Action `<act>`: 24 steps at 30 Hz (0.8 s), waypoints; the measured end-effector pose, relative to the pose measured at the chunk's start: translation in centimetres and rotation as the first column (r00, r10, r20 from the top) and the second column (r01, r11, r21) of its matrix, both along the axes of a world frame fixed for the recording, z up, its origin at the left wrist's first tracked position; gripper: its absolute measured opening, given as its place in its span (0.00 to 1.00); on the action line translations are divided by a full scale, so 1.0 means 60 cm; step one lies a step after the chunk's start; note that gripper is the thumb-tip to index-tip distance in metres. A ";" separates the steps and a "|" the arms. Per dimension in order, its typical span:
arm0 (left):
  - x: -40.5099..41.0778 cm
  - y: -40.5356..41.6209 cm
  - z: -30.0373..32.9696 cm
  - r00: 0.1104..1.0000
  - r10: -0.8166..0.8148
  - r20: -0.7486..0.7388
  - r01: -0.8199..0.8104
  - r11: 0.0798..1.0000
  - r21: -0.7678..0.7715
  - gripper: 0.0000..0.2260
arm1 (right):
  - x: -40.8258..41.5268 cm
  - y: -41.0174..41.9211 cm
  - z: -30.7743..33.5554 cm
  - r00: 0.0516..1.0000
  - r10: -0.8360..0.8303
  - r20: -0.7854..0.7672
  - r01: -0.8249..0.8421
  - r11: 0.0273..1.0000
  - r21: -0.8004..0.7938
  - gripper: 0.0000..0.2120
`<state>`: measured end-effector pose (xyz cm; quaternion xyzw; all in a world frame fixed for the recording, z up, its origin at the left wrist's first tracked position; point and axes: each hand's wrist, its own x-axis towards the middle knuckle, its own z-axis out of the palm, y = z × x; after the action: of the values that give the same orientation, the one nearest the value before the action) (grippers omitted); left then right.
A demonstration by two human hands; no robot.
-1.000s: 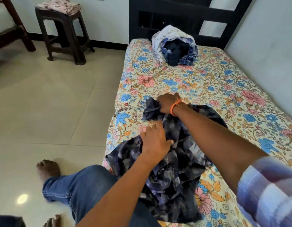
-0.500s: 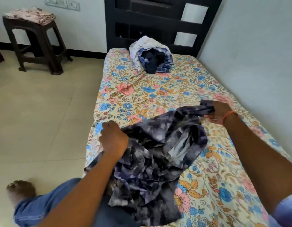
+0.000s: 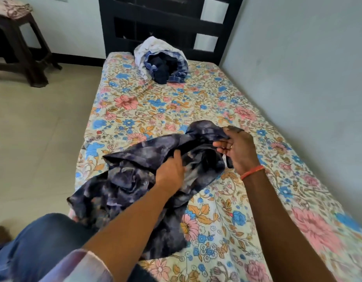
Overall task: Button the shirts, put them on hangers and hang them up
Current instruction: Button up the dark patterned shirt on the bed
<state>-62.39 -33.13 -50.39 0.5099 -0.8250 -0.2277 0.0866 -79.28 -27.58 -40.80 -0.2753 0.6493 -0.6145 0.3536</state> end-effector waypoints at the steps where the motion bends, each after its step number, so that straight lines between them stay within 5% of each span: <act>1: 0.003 -0.007 0.011 1.000 -0.014 -0.015 0.013 0.999 -0.032 0.13 | -0.007 0.004 -0.003 1.000 -0.022 -0.021 0.022 1.000 0.006 0.06; 2: 0.005 -0.018 0.026 0.998 -0.008 -0.055 0.006 0.999 -0.036 0.07 | -0.014 0.003 -0.007 0.996 -0.074 -0.056 0.075 0.997 0.022 0.04; 5: 0.025 -0.068 0.099 0.937 0.136 -0.322 -0.169 0.983 -0.077 0.17 | -0.055 -0.008 -0.034 0.898 -0.216 -0.384 0.292 0.944 0.152 0.14; 8: 0.063 -0.139 0.178 0.716 0.409 -0.565 -0.488 0.873 0.014 0.13 | -0.080 -0.013 -0.057 0.637 0.047 -0.769 0.504 0.729 0.462 0.24; 10: 0.092 -0.201 0.195 0.522 0.589 -0.617 -0.644 0.746 0.167 0.14 | -0.087 -0.012 -0.065 0.581 0.149 -0.800 0.559 0.642 0.525 0.25; 13: 0.119 -0.256 0.187 0.286 0.690 -0.665 -0.655 0.647 0.390 0.22 | -0.101 0.003 -0.077 0.593 0.210 -0.777 0.579 0.559 0.593 0.20; 17: 0.110 -0.194 0.191 0.464 0.712 -0.527 -0.660 0.675 0.330 0.18 | -0.103 0.037 -0.081 0.480 0.382 -0.790 0.573 0.546 0.612 0.21; 18: 0.106 -0.175 0.186 0.523 0.679 -0.515 -0.627 0.716 0.307 0.20 | -0.108 0.038 -0.086 0.521 0.386 -0.761 0.503 0.582 0.639 0.22; 21: 0.087 -0.120 0.161 0.697 0.409 -0.589 -0.430 0.896 0.113 0.29 | -0.112 0.041 -0.098 0.579 0.425 -0.696 0.290 0.690 0.663 0.28; 24: 0.068 -0.048 0.153 0.850 0.168 -0.499 -0.251 0.963 -0.103 0.32 | -0.093 0.047 -0.089 0.606 0.394 -0.691 0.130 0.808 0.574 0.31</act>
<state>-58.32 -35.99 -41.24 0.5145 -0.7320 -0.2688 0.3568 -84.84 -24.76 -46.12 -0.4459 0.8654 -0.1765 0.1455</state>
